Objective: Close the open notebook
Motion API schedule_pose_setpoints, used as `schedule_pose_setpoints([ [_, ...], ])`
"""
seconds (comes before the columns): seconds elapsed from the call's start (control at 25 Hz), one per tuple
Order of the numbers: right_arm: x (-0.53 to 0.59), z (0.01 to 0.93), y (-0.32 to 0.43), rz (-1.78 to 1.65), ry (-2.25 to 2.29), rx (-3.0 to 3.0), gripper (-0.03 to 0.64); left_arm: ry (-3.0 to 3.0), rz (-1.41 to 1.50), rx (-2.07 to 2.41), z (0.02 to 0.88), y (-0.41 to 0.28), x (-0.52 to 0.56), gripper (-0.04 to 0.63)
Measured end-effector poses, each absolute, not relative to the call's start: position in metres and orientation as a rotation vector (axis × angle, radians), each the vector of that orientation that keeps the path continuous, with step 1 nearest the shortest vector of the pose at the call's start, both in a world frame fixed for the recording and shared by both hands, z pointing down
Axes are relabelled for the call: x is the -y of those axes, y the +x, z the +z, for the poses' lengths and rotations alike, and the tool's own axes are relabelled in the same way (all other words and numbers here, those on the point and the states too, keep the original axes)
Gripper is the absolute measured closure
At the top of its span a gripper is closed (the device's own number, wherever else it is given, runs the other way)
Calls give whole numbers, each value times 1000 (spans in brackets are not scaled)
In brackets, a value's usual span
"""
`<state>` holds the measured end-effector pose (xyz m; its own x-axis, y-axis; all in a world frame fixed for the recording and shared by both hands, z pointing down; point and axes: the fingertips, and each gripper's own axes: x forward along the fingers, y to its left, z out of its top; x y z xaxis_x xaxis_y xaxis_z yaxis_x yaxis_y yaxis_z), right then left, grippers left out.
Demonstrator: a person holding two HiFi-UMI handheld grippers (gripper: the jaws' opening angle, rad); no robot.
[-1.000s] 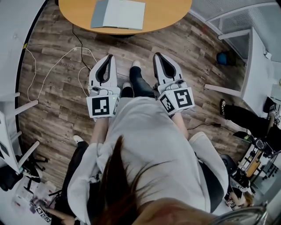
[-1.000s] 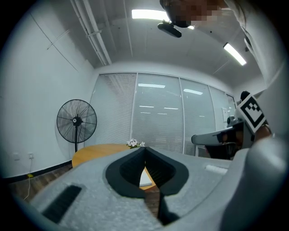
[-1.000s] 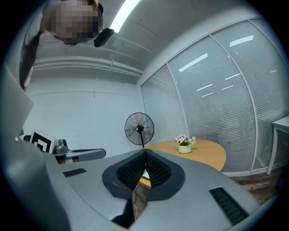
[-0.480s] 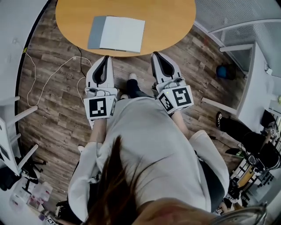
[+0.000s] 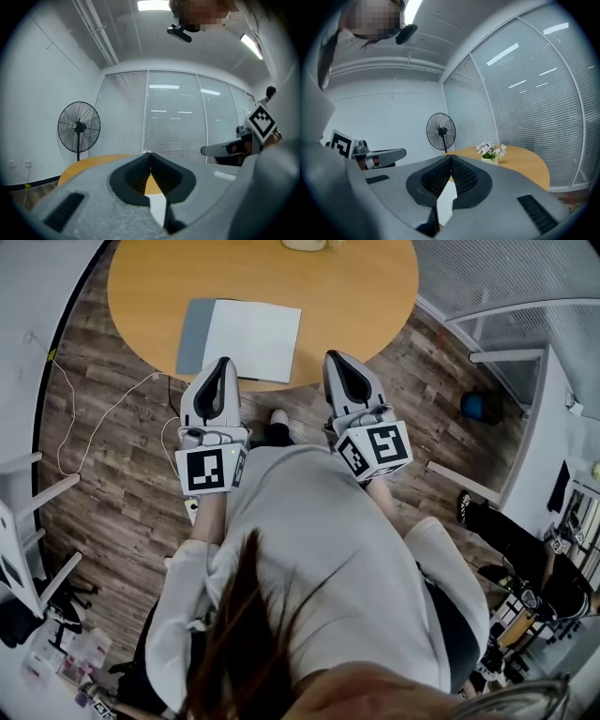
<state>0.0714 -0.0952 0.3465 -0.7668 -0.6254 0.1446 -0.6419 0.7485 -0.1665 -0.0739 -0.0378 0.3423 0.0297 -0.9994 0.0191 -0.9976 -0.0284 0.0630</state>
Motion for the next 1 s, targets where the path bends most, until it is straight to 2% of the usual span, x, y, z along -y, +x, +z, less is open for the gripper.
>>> schedule_pose_setpoints([
  [0.52,123,354,59,361,1141,2810,614,2166,-31,2154,346,-123,61,578],
  [1.0,143,341,3,350,1351,2749,614,2312,-8,2016,333,-192,106,578],
])
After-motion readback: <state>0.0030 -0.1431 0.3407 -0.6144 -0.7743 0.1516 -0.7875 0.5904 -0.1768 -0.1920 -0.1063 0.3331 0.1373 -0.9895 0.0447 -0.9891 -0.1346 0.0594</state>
